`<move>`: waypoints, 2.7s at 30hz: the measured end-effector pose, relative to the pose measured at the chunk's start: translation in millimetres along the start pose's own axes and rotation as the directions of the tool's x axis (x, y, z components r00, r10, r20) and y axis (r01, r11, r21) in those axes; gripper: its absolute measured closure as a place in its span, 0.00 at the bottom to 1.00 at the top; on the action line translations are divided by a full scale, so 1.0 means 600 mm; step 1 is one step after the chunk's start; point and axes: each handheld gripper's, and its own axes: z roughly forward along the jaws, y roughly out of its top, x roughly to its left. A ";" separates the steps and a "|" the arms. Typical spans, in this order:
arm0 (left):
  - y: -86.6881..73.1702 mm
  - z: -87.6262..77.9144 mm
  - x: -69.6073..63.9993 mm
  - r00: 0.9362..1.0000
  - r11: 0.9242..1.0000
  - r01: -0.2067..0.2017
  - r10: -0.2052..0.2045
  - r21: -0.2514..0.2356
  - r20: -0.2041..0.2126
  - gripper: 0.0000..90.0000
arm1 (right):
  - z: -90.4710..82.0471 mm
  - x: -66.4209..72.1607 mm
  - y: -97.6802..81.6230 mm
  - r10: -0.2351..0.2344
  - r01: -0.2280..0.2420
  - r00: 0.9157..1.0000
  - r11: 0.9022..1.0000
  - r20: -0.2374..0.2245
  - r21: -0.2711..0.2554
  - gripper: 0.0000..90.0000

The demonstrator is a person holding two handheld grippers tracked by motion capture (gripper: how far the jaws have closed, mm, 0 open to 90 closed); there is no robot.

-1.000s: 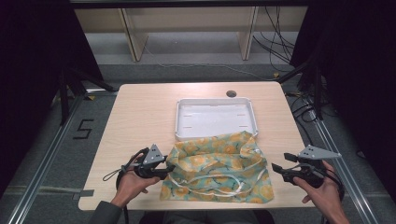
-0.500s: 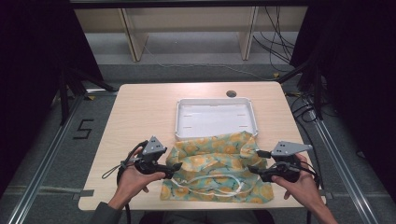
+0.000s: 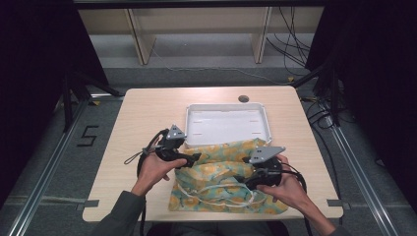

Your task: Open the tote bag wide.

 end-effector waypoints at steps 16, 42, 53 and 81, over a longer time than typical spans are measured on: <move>0.013 0.045 0.016 0.992 0.992 -0.125 0.126 0.035 -0.015 0.98 | 0.029 -0.009 0.004 -0.036 0.039 0.999 0.994 -0.037 0.100 1.00; 0.028 0.048 0.031 1.000 0.999 0.003 -0.003 -0.046 0.001 0.63 | 0.001 0.080 -0.017 -0.082 0.119 0.972 0.980 -0.221 0.161 0.88; 0.006 -0.048 -0.074 0.991 0.992 -0.052 0.065 -0.113 0.119 0.34 | -0.073 0.008 0.024 0.053 -0.058 0.996 0.996 -0.071 -0.069 0.47; -0.088 0.005 -0.185 0.838 0.871 -0.490 0.459 0.037 0.295 0.99 | 0.001 -0.172 0.008 0.157 -0.185 0.960 0.977 0.230 0.106 1.00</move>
